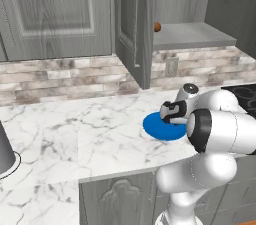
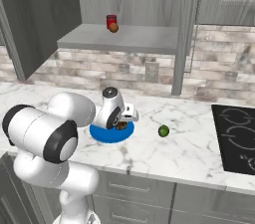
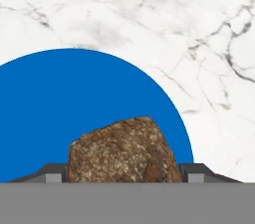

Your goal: Pick the avocado and bread from the counter and place them on the plate. Then pick the jam from the cabinet and place it next to the plate. Lastly close the cabinet door.

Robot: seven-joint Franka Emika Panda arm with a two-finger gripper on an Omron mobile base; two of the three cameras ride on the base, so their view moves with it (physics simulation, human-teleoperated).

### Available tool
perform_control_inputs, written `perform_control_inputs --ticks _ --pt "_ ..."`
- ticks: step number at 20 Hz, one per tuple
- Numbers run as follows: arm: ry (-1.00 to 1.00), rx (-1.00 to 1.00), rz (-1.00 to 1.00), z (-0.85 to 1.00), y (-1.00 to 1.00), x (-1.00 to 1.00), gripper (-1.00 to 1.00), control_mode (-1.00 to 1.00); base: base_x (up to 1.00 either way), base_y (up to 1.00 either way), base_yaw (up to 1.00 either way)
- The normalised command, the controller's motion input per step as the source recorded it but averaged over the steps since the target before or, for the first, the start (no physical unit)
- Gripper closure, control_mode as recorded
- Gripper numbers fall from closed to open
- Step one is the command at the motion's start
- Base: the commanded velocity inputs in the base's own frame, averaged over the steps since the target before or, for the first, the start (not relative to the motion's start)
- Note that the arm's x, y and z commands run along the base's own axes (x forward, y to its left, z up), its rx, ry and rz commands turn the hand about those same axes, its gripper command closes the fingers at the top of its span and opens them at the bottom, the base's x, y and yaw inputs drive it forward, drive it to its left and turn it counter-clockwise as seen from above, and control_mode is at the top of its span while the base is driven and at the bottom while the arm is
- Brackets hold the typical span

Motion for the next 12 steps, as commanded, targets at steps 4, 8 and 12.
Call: perform_control_inputs --ticks 4,8,12 --pt "0.00 0.00 0.00 0.07 0.00 0.05 -1.00 -1.00 0.00 0.00 0.00" --pt "0.00 0.01 0.00 0.24 0.00 0.07 -1.00 -1.00 0.00 0.00 0.00" --pt "0.00 0.01 -0.01 0.36 -0.01 0.04 -1.00 -1.00 0.00 0.00 0.00"
